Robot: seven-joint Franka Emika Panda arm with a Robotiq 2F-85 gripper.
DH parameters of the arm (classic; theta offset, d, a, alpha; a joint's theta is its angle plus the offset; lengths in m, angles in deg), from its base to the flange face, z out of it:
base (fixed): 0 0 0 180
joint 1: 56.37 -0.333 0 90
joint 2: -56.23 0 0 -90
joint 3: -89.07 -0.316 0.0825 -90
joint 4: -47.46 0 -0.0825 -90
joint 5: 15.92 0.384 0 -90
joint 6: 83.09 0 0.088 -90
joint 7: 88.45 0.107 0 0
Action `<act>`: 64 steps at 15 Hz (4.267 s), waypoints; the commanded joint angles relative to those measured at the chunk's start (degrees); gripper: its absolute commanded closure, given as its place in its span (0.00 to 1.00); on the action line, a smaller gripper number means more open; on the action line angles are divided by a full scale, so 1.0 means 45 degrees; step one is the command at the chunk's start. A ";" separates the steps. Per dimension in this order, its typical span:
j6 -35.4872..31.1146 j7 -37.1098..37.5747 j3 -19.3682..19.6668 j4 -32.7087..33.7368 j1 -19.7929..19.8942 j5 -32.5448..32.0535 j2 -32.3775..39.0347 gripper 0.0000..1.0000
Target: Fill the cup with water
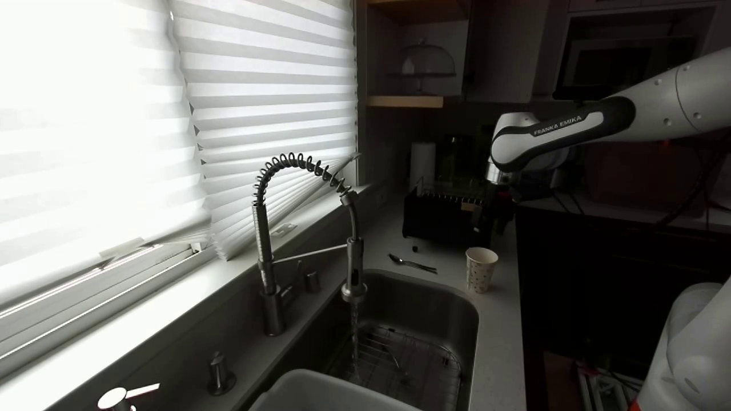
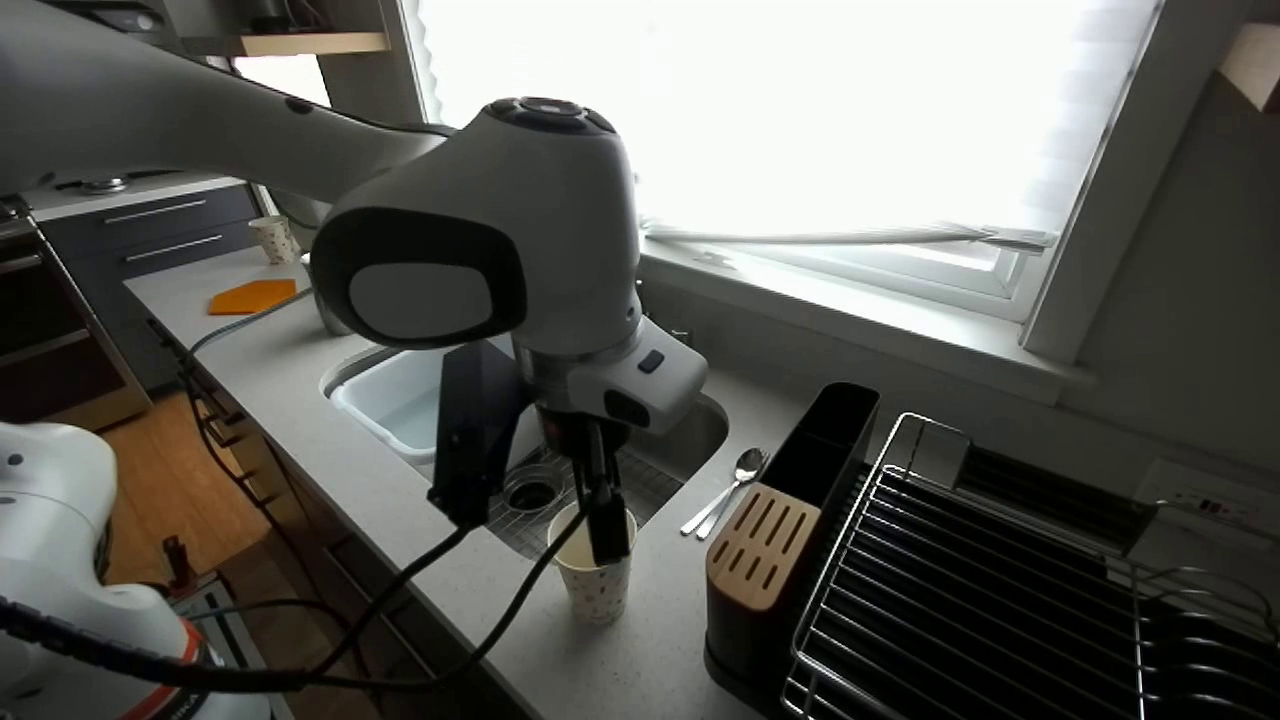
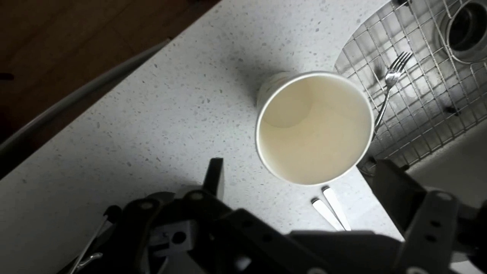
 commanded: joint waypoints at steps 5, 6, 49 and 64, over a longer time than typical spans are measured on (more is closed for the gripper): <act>-0.1905 -0.1878 0.0694 -0.0490 0.0032 0.0715 0.1534 0.00; -0.1965 -0.2029 0.0680 -0.0495 0.0030 0.0754 0.1705 0.00; -0.5500 -0.3839 -0.4083 0.0356 -0.4548 0.5967 0.3719 1.00; -0.5791 -0.4579 -0.4982 0.1360 -0.4374 0.7378 0.4857 1.00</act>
